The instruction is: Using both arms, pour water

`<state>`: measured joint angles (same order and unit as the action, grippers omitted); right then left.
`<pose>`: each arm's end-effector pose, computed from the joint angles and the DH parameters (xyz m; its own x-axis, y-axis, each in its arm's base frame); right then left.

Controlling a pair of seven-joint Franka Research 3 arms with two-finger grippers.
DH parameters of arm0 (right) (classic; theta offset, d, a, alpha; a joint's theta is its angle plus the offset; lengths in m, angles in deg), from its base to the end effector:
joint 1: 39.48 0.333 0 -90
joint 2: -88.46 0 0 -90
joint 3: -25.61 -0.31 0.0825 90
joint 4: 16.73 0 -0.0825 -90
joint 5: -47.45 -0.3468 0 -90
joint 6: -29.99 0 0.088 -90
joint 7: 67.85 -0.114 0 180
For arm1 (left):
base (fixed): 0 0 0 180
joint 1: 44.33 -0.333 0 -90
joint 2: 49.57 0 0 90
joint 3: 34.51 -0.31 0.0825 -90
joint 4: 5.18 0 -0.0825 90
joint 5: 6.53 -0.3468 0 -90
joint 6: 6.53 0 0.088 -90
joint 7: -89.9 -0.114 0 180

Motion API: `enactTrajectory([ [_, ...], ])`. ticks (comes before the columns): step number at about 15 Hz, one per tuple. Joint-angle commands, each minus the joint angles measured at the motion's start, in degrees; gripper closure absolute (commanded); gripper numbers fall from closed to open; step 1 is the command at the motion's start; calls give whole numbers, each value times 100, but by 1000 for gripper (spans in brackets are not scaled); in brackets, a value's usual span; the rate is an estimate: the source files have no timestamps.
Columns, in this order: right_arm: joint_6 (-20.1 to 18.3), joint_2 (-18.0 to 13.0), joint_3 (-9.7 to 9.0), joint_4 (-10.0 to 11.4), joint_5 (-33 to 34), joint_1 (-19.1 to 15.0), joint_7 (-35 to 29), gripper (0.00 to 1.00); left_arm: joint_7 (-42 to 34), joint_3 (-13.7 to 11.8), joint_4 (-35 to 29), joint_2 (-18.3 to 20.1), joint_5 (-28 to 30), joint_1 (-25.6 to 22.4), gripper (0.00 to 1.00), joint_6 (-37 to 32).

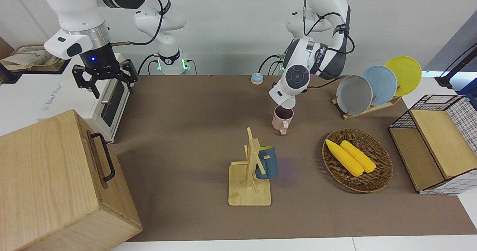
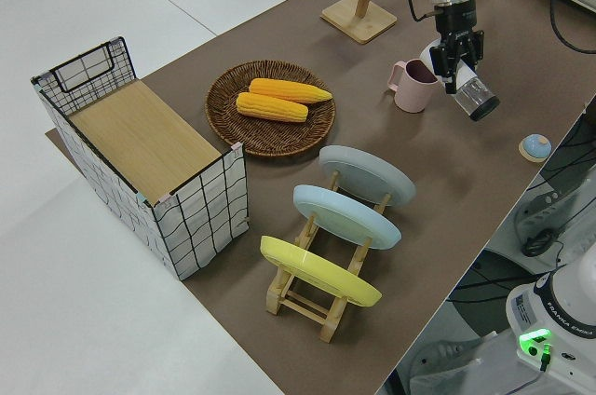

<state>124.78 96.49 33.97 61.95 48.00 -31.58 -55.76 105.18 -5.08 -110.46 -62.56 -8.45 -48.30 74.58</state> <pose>0.5692 0.0013 0.6310 0.9694 0.2065 0.1326 0.2003 -0.9780 0.0590 0.4533 -0.1975 0.3942 0.8025 -0.1446 -0.5789 -0.2287 -0.9706 -0.0746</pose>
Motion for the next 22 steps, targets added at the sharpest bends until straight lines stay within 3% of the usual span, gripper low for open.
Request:
enactTrajectory([
  [1, -4, -83, -28, 104, 7, -25, 109, 11, 133, -26, 262, -108, -150, 107, 1000, -289],
  [17, -4, -83, -28, 104, 7, -25, 109, 11, 168, -17, 61, -3, -124, 107, 1000, -9],
  [22, -4, -83, -28, 104, 7, -25, 109, 11, 63, -43, -694, 664, 42, 46, 1000, 650],
])
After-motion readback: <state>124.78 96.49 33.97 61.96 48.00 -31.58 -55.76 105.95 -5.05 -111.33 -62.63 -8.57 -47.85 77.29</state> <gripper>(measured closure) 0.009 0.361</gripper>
